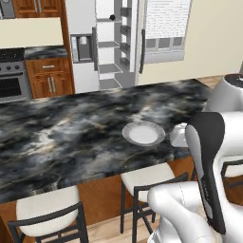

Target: Retrieve the butter from the fridge and place it on a plate on the dining table. Then retrieve the butter knife by the fridge and place it near the plate.

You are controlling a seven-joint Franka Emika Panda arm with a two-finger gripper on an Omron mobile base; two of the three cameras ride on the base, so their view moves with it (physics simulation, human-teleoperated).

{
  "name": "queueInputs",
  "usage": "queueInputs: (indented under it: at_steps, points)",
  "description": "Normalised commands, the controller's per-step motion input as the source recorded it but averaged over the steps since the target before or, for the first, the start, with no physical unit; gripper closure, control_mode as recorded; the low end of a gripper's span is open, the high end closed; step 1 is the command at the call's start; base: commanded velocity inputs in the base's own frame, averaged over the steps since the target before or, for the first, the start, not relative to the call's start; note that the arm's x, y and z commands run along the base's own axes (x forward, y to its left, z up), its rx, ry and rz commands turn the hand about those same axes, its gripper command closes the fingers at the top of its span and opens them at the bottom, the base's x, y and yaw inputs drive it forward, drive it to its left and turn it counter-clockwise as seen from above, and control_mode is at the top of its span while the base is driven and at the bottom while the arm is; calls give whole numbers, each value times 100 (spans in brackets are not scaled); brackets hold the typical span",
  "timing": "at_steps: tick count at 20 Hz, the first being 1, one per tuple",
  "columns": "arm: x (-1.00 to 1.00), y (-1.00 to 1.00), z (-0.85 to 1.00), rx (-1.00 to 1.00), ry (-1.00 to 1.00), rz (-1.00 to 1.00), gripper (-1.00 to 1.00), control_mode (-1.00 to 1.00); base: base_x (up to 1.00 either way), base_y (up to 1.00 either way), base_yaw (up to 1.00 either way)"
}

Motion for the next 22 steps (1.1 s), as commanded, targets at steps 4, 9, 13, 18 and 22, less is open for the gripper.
queueInputs:
  at_steps: [4,9,13,18,22]
  points:
    - [93,-1,24,-2,17,0,100,-100,0,0,0]
    - [89,-13,8,0,11,0,100,-100,0,0,0]
    - [61,-6,0,0,1,0,100,-100,0,0,0]
    - [87,0,-14,0,-2,0,100,-100,0,0,0]
    - [87,-7,-26,0,-6,0,100,-100,0,0,0]
